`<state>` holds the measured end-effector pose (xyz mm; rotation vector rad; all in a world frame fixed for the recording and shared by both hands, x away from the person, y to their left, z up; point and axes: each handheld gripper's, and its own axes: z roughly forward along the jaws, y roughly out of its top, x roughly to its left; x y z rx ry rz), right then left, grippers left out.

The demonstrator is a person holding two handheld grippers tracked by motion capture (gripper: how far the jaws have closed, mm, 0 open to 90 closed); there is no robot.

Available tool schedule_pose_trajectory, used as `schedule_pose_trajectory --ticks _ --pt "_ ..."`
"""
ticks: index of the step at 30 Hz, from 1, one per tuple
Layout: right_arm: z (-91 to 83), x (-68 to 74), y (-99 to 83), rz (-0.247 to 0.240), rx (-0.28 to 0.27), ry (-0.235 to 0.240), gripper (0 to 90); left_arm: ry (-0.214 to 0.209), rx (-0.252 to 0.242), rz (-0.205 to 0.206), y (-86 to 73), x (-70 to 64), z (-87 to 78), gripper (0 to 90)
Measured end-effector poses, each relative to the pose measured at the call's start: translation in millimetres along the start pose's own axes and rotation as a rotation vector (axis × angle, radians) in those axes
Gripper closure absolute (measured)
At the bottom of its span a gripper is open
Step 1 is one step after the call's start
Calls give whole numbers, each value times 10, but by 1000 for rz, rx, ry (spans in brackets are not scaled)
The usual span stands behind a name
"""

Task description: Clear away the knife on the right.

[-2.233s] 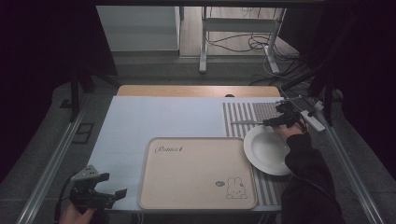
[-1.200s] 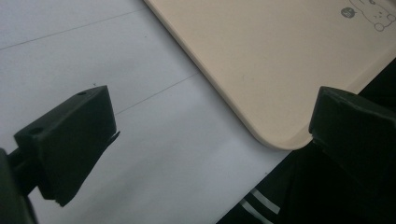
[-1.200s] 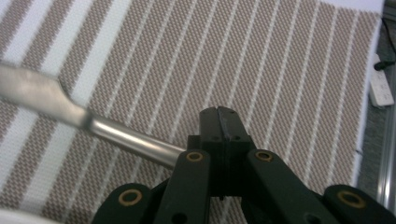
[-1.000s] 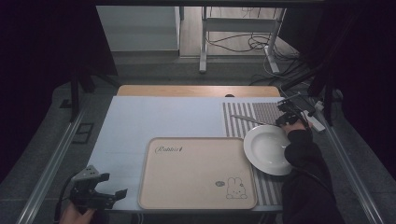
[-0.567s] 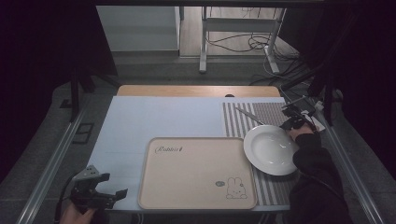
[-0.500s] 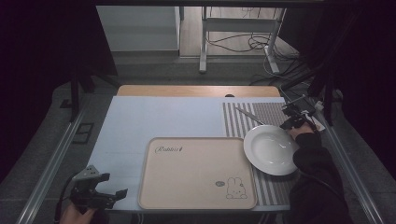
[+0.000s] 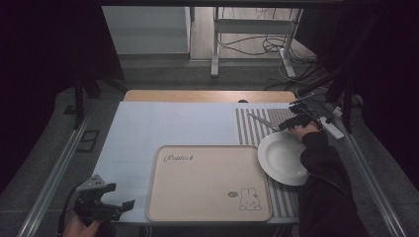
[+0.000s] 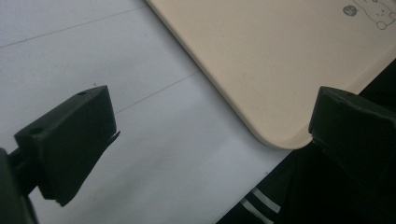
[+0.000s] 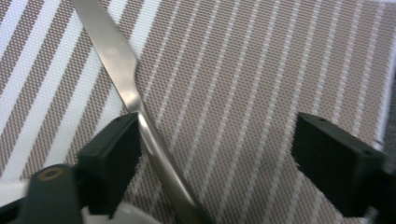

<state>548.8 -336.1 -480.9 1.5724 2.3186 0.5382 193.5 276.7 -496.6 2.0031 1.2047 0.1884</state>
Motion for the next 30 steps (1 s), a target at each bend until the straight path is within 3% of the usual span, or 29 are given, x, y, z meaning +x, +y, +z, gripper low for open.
schedule_pose_trajectory --ticks 2,6,11,14,16,18,21,22,23,25,28,30 --pt "46 51 35 -12 7 -2 96 0 -1 0 0 0 0 9" --pt "131 126 81 -37 40 -7 101 0 0 0 0 0 0 9" --pt "198 146 82 -61 92 -18 191 2 0 1 -2 -1 0 9" --pt "155 96 61 -66 89 7 315 3 2 2 -1 -3 1 9" --pt "144 74 53 -66 91 4 345 4 2 3 -1 -4 2 9" --pt "96 16 28 -64 102 8 491 5 3 3 -1 -6 3 10" --pt "71 -17 3 -72 100 13 570 5 4 3 0 -5 4 10" --pt "52 -40 -24 -83 95 20 692 6 4 3 0 -6 4 10" --pt "52 -40 -24 -83 95 20 692 6 5 4 0 -8 4 10" --pt "31 -62 -45 -107 99 31 793 6 5 4 1 -8 5 10" --pt "25 -76 -60 -118 98 46 802 6 5 2 1 -4 4 10" --pt "17 -66 -62 -152 104 40 805 5 5 2 1 -4 4 10"
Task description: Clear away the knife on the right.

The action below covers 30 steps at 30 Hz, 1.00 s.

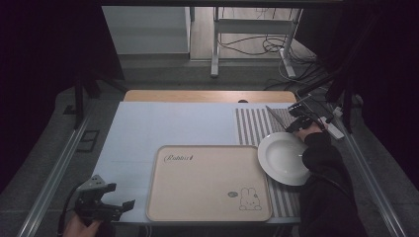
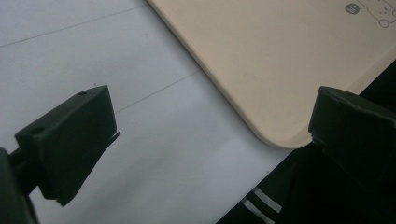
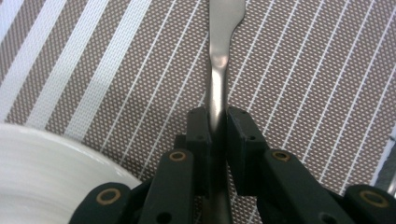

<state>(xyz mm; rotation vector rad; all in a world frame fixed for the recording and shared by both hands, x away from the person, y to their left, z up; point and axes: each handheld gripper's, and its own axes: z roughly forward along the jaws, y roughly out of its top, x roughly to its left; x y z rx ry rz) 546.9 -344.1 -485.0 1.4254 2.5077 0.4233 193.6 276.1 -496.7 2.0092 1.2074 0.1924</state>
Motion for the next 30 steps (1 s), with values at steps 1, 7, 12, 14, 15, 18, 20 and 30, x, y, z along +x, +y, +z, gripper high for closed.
schedule_pose_trajectory --ticks 1,7,12,14,15,18,20,30 --pt "0 11 -8 -27 -7 -7 806 0 0 0 0 0 0 10" --pt "-78 -71 -70 -23 -33 -7 807 0 0 -1 2 0 3 10" --pt "-167 -139 -103 0 -52 -10 808 1 2 -2 3 -1 4 10" --pt "-199 -152 -114 5 -63 -10 808 2 2 -2 3 -2 5 10" --pt "-212 -158 -117 8 -66 -7 808 2 2 -2 4 -3 5 10" --pt "-243 -168 -126 9 -73 -10 808 2 3 -2 4 -3 5 10" --pt "-272 -181 -131 14 -80 -5 808 2 3 -2 4 -2 6 10" --pt "-505 -156 -177 29 -154 25 807 4 5 -1 5 -4 7 10"
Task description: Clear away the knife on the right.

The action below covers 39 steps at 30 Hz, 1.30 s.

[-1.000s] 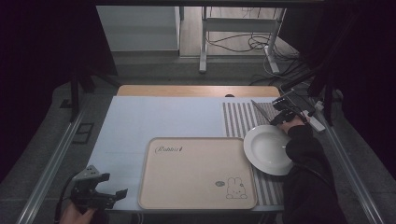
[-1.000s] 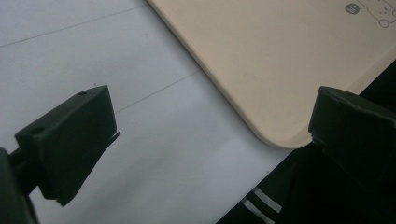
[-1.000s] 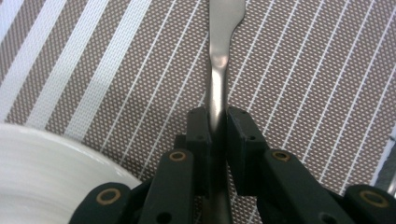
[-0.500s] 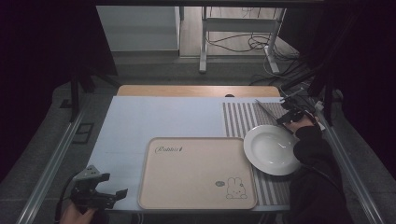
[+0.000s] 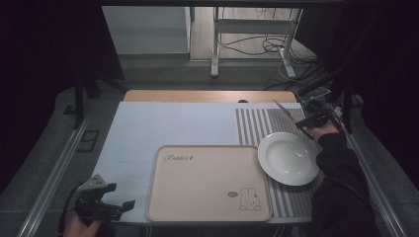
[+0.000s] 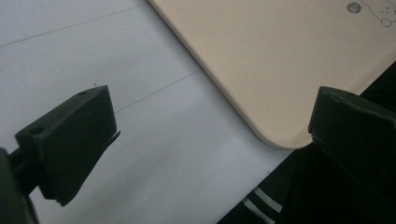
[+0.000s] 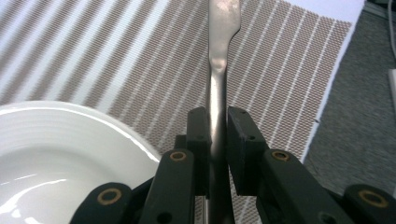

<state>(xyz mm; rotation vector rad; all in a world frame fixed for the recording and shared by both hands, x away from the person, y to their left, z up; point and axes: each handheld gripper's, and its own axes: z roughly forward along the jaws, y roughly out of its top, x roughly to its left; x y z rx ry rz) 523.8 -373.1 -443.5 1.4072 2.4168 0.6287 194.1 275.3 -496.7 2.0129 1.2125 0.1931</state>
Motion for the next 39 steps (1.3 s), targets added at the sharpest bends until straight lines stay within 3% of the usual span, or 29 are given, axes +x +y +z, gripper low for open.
schedule_pose_trajectory --ticks 11,24,39 --pt "-108 347 -74 -46 -44 59 808 1 1 0 1 0 1 10" --pt "-133 886 -255 -138 -84 144 807 4 3 1 2 -5 4 10" --pt "-173 1450 -425 -229 -100 199 807 4 3 0 1 -5 3 10"
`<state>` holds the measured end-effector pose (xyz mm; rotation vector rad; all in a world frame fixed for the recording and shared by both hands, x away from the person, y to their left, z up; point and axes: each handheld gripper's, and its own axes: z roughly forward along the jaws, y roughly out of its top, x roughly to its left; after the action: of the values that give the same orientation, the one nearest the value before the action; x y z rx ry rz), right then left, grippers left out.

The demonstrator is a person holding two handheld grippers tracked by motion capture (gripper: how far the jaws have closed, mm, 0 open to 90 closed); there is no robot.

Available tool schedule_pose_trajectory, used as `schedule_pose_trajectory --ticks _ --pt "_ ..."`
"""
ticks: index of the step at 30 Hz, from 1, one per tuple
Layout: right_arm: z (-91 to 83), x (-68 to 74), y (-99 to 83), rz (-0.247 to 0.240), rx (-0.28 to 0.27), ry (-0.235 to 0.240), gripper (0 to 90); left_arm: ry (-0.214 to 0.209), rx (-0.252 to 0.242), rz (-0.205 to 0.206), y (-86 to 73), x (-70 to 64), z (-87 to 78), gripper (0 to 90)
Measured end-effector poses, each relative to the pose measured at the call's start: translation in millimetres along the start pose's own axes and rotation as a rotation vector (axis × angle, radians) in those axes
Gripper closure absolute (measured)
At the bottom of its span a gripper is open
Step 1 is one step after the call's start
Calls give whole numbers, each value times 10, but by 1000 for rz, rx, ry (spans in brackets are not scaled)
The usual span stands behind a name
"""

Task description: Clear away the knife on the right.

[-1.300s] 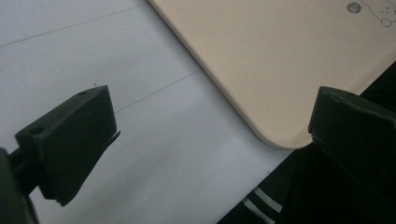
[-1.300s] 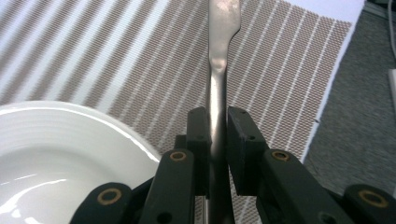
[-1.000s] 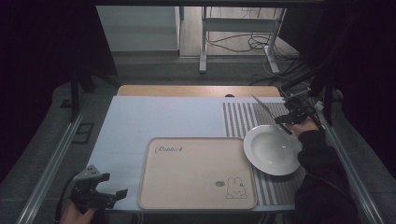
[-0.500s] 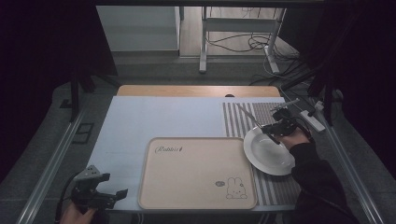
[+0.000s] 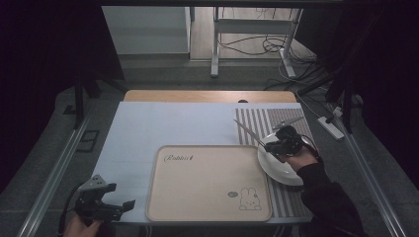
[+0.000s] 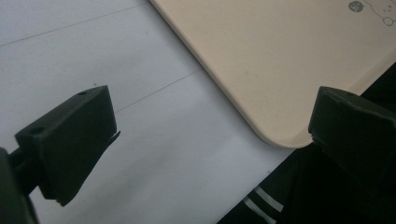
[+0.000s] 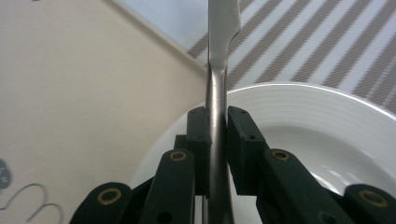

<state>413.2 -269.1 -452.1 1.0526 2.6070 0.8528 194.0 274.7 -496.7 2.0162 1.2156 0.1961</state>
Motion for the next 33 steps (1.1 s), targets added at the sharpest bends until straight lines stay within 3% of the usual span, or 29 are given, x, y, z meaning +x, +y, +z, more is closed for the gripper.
schedule_pose_trajectory --ticks 7,19,20,21,26,29,33 --pt "30 316 -62 -35 -15 52 807 1 1 2 1 -2 1 10" --pt "94 792 -170 -102 15 83 810 2 4 6 1 -2 0 10" --pt "94 792 -170 -102 15 83 810 2 4 6 1 -2 0 10" --pt "82 835 -201 -89 -19 111 900 2 4 7 1 -3 0 10" --pt "89 886 -226 -89 7 88 900 2 4 9 0 -5 -1 10" --pt "195 900 -306 -101 61 89 900 2 5 11 3 -4 0 10" --pt "184 893 -294 -104 50 82 900 2 6 10 4 -4 1 10"
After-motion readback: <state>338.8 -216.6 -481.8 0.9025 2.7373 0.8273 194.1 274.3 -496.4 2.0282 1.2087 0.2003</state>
